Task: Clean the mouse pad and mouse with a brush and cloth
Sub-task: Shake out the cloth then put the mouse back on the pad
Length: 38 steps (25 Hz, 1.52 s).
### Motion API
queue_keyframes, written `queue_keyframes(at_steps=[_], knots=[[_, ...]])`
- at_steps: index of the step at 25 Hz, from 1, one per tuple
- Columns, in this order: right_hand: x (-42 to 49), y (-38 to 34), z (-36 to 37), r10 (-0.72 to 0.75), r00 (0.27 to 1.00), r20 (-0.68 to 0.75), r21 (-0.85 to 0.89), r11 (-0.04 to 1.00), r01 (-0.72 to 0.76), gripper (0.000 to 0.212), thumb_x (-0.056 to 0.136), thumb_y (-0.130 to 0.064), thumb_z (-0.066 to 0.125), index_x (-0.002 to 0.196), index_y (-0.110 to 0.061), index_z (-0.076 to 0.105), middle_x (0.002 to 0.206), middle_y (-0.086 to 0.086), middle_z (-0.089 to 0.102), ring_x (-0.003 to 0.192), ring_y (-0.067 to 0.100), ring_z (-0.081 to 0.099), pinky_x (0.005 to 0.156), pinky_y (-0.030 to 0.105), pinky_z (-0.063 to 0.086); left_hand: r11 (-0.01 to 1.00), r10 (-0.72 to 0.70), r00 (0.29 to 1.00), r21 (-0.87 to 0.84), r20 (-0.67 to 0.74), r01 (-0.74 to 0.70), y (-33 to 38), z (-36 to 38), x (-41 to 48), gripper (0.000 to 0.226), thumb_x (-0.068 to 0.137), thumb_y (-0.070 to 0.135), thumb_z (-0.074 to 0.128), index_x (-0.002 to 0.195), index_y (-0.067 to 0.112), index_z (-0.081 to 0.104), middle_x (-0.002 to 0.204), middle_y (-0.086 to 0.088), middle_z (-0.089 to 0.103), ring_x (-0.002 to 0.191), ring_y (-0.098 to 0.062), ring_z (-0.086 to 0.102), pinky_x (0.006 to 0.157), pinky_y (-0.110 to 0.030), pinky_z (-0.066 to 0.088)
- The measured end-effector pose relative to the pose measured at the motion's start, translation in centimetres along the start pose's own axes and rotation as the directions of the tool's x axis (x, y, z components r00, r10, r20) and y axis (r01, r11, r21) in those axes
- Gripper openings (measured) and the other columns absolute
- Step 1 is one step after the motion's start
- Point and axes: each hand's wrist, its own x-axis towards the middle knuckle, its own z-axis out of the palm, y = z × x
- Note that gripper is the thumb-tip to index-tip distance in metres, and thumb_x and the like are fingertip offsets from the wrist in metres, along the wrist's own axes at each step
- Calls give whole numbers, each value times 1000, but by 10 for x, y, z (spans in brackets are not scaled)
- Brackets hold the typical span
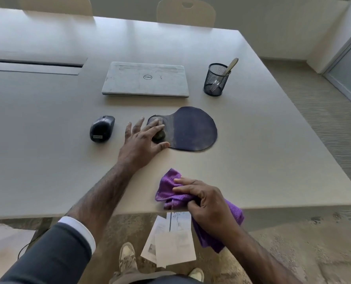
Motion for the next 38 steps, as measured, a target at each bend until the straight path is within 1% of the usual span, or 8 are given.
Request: queue_keyframes(at_steps=[5, 11, 17, 21, 25, 28, 33, 38], knots=[[-24, -16, -19, -100, 975, 200, 165, 984, 67, 58, 76, 17, 53, 118, -15, 77, 129, -6, 71, 126, -1, 61, 108, 23, 49, 1000, -10, 1000, -8, -1, 10, 1, 0, -1, 68, 94, 66, 55, 152, 33, 45, 163, 14, 34, 157, -20, 7, 126, -50, -3], [1, -10, -39, 2, 994, -105, 121, 993, 11, 55, 81, 15, 53, 121, -15, 76, 126, -7, 71, 122, -1, 62, 110, 25, 48, 1000, 9, 1000, 5, -9, -9, -2, 1, -2, 69, 94, 65, 56, 152, 30, 45, 163, 9, 36, 157, -22, 11, 126, -52, 1], [-21, -17, -11, -89, 968, 235, 160, 986, 52, 58, 76, 13, 51, 122, -14, 75, 130, -3, 70, 124, -2, 60, 107, 19, 46, 1000, 7, 1000, -3, -10, -8, -1, 1, -1, 69, 93, 65, 57, 152, 30, 46, 162, 10, 37, 156, -21, 12, 126, -50, 2], [-19, -10, -10, -30, 998, 59, 194, 981, 18, 56, 81, 11, 53, 126, -16, 73, 132, -7, 68, 127, -1, 58, 111, 28, 47, 1000, 9, 1000, -12, -9, -9, -1, 1, -2, 70, 93, 64, 57, 152, 30, 46, 163, 10, 36, 156, -22, 12, 126, -50, 2], [-17, -16, -16, -47, 980, 194, 262, 965, -6, 62, 74, 14, 47, 121, -15, 76, 129, -5, 71, 125, 4, 62, 111, 27, 46, 1000, 7, 1000, -11, -8, -7, 0, 1, -2, 70, 93, 64, 58, 153, 30, 45, 163, 11, 35, 156, -21, 12, 127, -48, 2], [8, -1, -48, 107, 990, -97, 312, 947, -72, 57, 79, 12, 52, 121, -17, 75, 122, -6, 75, 120, 9, 67, 111, 35, 48, 1000, -2, 1000, -17, -5, 2, 0, 1, -1, 70, 93, 64, 57, 153, 31, 45, 163, 12, 34, 157, -19, 11, 127, -47, 1], [74, 38, -122, 226, 818, -529, 80, 973, -218, 48, 85, 7, 55, 121, -18, 75, 113, 3, 78, 94, 11, 70, 94, 30, 53, 999, 0, 1000, -49, -5, 0, 0, 1, -2, 69, 93, 63, 58, 153, 31, 45, 163, 12, 34, 156, -19, 13, 127, -45, 4], [130, 82, -161, 230, 735, -638, -179, 884, -433, 50, 86, 4, 50, 132, -4, 66, 133, 22, 66, 125, 37, 60, 110, 38, 44, 998, -8, 1000, -67, 11, 9, 1, 1, -3, 68, 93, 63, 57, 153, 33, 44, 164, 14, 33, 154, -18, 19, 127, -43, 10]])
